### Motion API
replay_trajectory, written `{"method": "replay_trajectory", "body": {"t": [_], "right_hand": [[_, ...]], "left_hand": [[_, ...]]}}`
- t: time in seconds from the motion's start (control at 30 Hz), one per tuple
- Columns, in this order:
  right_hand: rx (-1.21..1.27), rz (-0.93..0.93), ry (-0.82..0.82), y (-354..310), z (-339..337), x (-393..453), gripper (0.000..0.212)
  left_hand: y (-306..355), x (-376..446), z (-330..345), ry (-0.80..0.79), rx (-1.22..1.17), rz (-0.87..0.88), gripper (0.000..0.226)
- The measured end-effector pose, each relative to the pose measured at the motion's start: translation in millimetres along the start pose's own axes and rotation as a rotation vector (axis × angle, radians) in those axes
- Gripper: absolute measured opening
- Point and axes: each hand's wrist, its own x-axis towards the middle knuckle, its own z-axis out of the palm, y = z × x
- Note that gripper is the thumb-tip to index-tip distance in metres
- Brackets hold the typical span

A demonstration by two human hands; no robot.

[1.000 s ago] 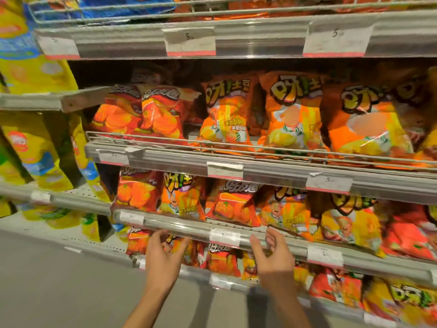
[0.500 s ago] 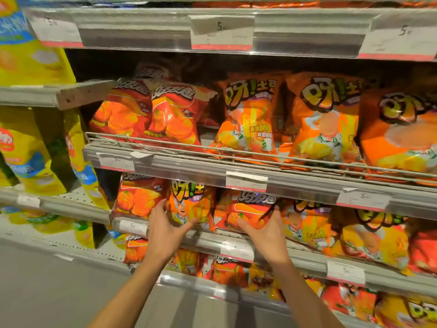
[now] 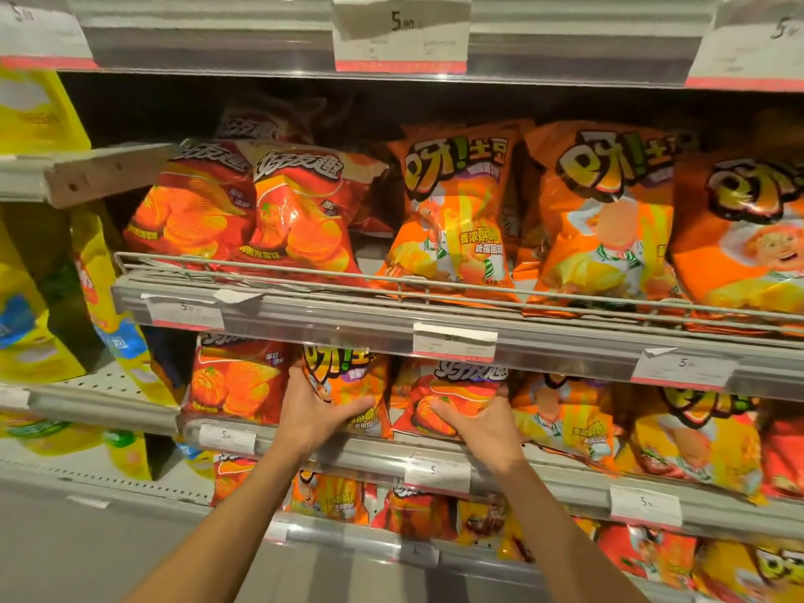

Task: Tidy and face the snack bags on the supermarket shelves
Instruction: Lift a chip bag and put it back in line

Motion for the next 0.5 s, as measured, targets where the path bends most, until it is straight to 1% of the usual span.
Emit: {"method": "replay_trajectory", "body": {"t": [0.07, 0.17, 0.27, 0.3, 0.4, 0.5], "right_hand": [[0.017, 0.001, 0.03, 4, 1, 1, 0.063], [0.005, 0.039, 0.043, 4, 2, 1, 0.075], [0.018, 0.033, 0.104, 1, 1, 0, 0.083], [0.005, 0.031, 0.126, -1, 0, 0, 0.083], [-0.012, 0.029, 0.137, -9, -3, -1, 0.069], [-0.012, 0.082, 0.14, -18, -8, -3, 0.075]], "left_hand": [[0, 1, 0, 0.003, -0.007, 0.001, 0.102], [5, -2, 0, 0.028, -0.006, 0.001, 0.102], [15, -9, 1, 0.084, 0.013, 0.026, 0.098], [20, -11, 2, 0.105, 0.015, 0.039, 0.097], [36, -15, 0, 0.139, -0.008, 0.063, 0.105], [45, -25, -1, 0.118, -0.021, 0.029, 0.113]]}}
